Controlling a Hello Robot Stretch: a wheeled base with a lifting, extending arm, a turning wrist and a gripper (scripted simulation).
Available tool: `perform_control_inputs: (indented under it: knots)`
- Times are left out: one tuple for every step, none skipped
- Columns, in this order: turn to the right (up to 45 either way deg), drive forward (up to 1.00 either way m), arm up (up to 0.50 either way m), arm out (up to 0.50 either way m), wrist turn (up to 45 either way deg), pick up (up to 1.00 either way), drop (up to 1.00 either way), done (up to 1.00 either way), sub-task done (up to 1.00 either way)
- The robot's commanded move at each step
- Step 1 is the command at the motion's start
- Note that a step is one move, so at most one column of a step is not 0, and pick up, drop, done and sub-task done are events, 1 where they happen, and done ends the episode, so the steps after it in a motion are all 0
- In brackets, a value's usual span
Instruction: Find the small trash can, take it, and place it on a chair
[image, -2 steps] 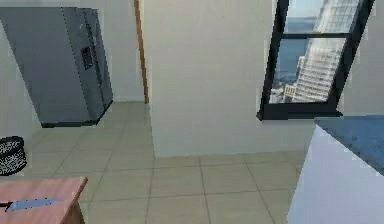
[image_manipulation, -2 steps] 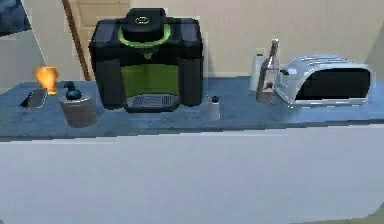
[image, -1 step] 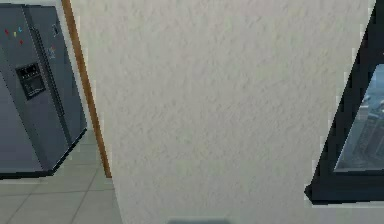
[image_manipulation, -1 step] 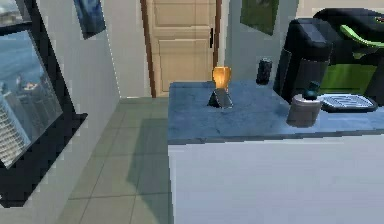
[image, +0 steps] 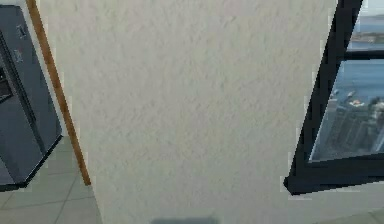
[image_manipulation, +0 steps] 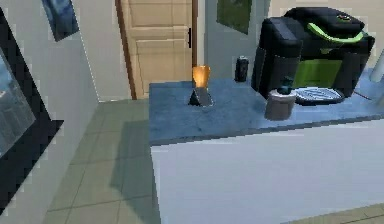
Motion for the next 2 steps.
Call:
perform_control_inputs:
  knots:
    - [0.0, 0.1, 0.0, 0.0, 0.0, 0.0, 0.0, 0.0, 0.0]
    - [-45.0, 0.0, 0.0, 0.0, 0.0, 0.0, 0.0, 0.0, 0.0]
